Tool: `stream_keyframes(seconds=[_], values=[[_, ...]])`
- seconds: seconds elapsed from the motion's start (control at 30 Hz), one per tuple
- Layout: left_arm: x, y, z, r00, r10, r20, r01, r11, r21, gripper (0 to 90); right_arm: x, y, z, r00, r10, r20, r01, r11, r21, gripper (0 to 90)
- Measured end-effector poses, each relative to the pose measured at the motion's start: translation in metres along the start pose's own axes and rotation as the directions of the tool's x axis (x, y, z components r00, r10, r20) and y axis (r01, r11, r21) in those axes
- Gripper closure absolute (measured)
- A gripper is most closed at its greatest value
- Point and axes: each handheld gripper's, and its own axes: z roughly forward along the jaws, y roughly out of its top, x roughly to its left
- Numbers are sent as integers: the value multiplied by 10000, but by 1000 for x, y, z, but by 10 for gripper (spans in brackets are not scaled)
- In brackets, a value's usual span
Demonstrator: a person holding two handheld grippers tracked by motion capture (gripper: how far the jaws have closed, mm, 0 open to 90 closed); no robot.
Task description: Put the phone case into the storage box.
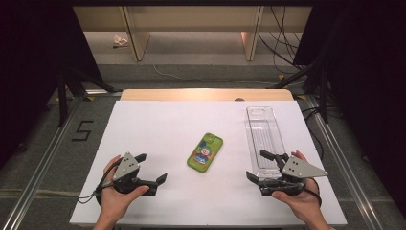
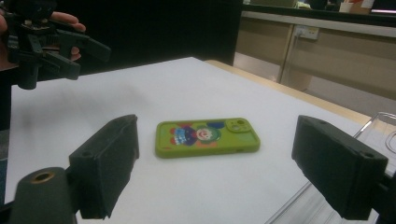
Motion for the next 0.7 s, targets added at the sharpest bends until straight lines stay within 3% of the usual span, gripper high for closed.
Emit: stream_keyframes(seconds=[0.4,0.43,0.5,0.57,0.7], values=[[-2,1,1,10000,-6,-72,7,9998,215,0,0,1,0,10000,30,29,-30,10000,-10,157],[-3,2,1,9999,63,-126,-59,9993,361,139,1,1,0,10000,14,27,-14,10000,5,157],[-7,5,3,9996,238,130,-242,9992,306,261,1,1,1,10000,28,7,-28,10000,21,157],[-8,7,3,9995,311,36,-312,9989,340,445,1,1,1,10000,17,2,-17,10000,42,158],[-13,14,15,9998,155,140,-170,9935,1128,785,0,1,1,10000,10,18,-10,10000,45,158]])
